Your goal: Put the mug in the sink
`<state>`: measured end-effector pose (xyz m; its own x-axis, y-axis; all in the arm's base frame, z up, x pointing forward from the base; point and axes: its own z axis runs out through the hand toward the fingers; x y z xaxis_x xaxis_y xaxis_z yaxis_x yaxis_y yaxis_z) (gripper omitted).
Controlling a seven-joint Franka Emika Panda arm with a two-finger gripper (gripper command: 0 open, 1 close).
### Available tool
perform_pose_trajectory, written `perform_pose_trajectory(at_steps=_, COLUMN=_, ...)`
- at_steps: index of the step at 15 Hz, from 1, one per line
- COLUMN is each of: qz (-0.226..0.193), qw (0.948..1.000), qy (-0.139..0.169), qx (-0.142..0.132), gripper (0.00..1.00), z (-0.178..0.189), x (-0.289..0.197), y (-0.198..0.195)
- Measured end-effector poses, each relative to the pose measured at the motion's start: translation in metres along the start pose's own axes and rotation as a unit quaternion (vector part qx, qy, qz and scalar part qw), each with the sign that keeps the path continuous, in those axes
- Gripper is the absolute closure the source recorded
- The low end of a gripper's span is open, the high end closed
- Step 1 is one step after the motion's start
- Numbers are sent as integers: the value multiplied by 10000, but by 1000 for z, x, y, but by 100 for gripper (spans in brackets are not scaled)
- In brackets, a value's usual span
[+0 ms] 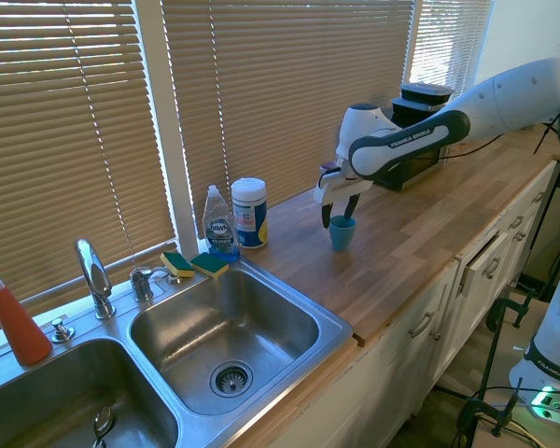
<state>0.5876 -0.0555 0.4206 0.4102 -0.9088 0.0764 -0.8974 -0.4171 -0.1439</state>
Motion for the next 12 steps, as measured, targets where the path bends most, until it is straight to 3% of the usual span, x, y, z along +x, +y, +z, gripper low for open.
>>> perform_pose_trajectory(at_steps=3, qz=77, qw=9998, qy=-64, qx=-156, gripper=0, z=28, x=6, y=-9)
perform_pose_trajectory(at_steps=4, qz=100, qw=9997, qy=-77, qx=-197, gripper=100, z=35, x=8, y=-11)
perform_pose_trajectory(at_steps=12, qz=247, qw=9986, qy=-216, qx=-426, gripper=100, z=57, x=14, y=-11)
